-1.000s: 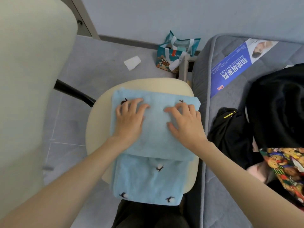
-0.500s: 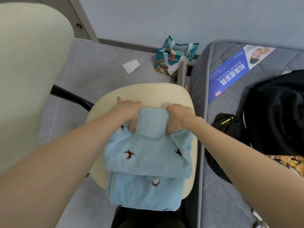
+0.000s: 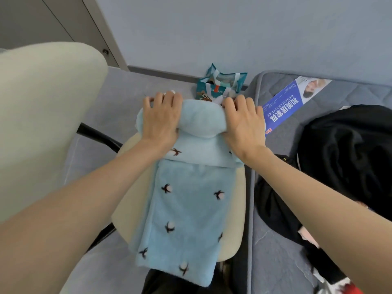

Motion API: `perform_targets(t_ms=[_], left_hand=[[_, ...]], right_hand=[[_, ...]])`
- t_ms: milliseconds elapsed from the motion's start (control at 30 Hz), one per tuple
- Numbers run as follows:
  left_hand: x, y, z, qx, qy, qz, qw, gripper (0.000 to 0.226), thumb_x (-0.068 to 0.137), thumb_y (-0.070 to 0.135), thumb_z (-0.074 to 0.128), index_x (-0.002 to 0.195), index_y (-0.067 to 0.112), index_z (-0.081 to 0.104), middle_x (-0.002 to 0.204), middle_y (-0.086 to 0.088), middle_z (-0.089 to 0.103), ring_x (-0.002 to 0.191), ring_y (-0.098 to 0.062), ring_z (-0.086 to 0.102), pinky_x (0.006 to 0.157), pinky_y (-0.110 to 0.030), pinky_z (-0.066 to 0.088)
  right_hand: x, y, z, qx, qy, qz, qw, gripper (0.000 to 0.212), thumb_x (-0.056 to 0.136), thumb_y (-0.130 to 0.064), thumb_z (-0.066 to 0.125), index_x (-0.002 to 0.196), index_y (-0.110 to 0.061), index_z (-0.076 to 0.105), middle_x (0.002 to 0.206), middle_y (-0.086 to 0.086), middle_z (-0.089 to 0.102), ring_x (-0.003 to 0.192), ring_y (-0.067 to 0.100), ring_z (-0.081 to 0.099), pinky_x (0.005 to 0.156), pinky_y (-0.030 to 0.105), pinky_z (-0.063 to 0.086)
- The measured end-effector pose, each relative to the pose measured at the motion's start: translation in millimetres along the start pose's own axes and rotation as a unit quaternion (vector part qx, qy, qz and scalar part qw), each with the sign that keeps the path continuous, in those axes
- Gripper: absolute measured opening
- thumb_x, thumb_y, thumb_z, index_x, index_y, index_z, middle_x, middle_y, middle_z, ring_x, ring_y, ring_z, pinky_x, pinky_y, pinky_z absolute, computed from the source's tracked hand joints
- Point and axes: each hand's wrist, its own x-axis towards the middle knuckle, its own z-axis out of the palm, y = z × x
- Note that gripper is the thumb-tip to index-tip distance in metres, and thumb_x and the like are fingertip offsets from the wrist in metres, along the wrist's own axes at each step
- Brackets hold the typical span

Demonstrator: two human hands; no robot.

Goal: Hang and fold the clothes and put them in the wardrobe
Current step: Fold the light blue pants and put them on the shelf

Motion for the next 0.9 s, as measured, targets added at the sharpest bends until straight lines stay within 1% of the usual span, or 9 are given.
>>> perform_targets(t_ms=[233, 333, 400, 467, 533, 633, 700, 800, 900], left_hand=[[-84, 4, -1, -0.058, 0.075, 0.009, 0.995, 0.051, 0.056, -0.005, 0.07, 0.096, 0.013, 0.045, 0.094, -0.006, 0.053, 0.086, -0.028, 0.046, 0.079, -0.036, 0.026], [-132, 1, -5, -0.121, -0.011, 0.029, 0.992, 0.069, 0.058, 0.013, 0.079, 0.116, 0.016, 0.04, 0.096, -0.005, 0.053, 0.087, -0.028, 0.049, 0.079, -0.039, 0.029], [-159, -3, -7, -0.153, -0.098, 0.028, 0.983, 0.089, 0.062, 0.03, 0.08, 0.137, 0.018, 0.034, 0.098, -0.004, 0.053, 0.087, -0.027, 0.053, 0.076, -0.039, 0.032], [-182, -11, -8, -0.189, -0.19, 0.026, 0.963, 0.09, 0.066, 0.042, 0.074, 0.144, 0.022, 0.034, 0.107, 0.0, 0.055, 0.095, -0.023, 0.055, 0.079, -0.035, 0.032], [-200, -18, -7, -0.229, -0.225, 0.03, 0.947, 0.064, 0.075, 0.055, 0.058, 0.131, 0.023, 0.054, 0.11, 0.007, 0.061, 0.095, -0.016, 0.059, 0.08, -0.03, 0.03], [-211, -21, -6, -0.257, -0.162, -0.013, 0.953, 0.055, 0.088, 0.054, 0.033, 0.075, 0.016, 0.071, 0.073, 0.01, 0.052, 0.07, -0.014, 0.054, 0.071, -0.029, 0.025], [-207, -13, -4, -0.242, -0.098, -0.063, 0.963, 0.048, 0.093, 0.042, 0.035, 0.079, 0.011, 0.069, 0.08, 0.003, 0.049, 0.077, -0.018, 0.051, 0.075, -0.031, 0.029], [-191, 9, 3, -0.248, -0.084, -0.133, 0.956, 0.034, 0.095, 0.033, 0.05, 0.126, 0.02, 0.056, 0.129, -0.011, 0.043, 0.118, -0.031, 0.04, 0.097, -0.048, 0.036], [-179, 29, 19, -0.294, -0.189, -0.213, 0.912, 0.061, 0.088, 0.062, 0.045, 0.143, 0.05, 0.021, 0.157, 0.0, 0.0, 0.141, -0.034, 0.009, 0.112, -0.056, 0.016]], right_hand=[[-72, -10, -15, 0.066, -0.015, -0.076, 0.995, 0.047, 0.056, -0.009, 0.068, 0.101, -0.005, 0.056, 0.088, 0.01, 0.054, 0.08, 0.032, 0.052, 0.085, 0.038, 0.034], [-121, -25, -18, 0.165, -0.064, -0.077, 0.981, 0.054, 0.056, -0.008, 0.073, 0.107, 0.0, 0.057, 0.089, 0.012, 0.058, 0.077, 0.034, 0.057, 0.072, 0.037, 0.044], [-150, -35, -17, 0.174, -0.09, -0.077, 0.978, 0.059, 0.057, -0.006, 0.076, 0.112, 0.0, 0.056, 0.09, 0.009, 0.06, 0.072, 0.03, 0.06, 0.054, 0.027, 0.036], [-171, -45, -15, 0.158, -0.164, -0.096, 0.969, 0.063, 0.067, -0.012, 0.072, 0.125, -0.006, 0.048, 0.099, 0.004, 0.059, 0.076, 0.026, 0.062, 0.053, 0.026, 0.032], [-185, -51, -10, 0.132, -0.269, -0.14, 0.944, 0.065, 0.076, -0.025, 0.062, 0.134, -0.016, 0.034, 0.103, -0.001, 0.056, 0.083, 0.024, 0.062, 0.056, 0.028, 0.034], [-195, -55, -5, 0.211, -0.392, -0.121, 0.887, 0.041, 0.086, -0.027, 0.051, 0.127, -0.024, 0.046, 0.096, -0.006, 0.061, 0.094, 0.019, 0.06, 0.068, 0.028, 0.04], [-200, -56, -4, 0.29, -0.302, -0.049, 0.907, 0.028, 0.089, -0.017, 0.052, 0.115, -0.021, 0.06, 0.101, -0.004, 0.063, 0.099, 0.019, 0.058, 0.077, 0.03, 0.047], [-205, -63, 7, 0.264, -0.067, 0.038, 0.961, 0.038, 0.086, -0.011, 0.059, 0.124, -0.016, 0.059, 0.124, 0.008, 0.057, 0.112, 0.031, 0.052, 0.096, 0.046, 0.045], [-202, -75, 25, 0.243, -0.147, 0.139, 0.949, 0.058, 0.092, -0.051, 0.048, 0.145, -0.048, 0.024, 0.159, 0.0, 0.006, 0.14, 0.043, 0.011, 0.108, 0.063, 0.018]])
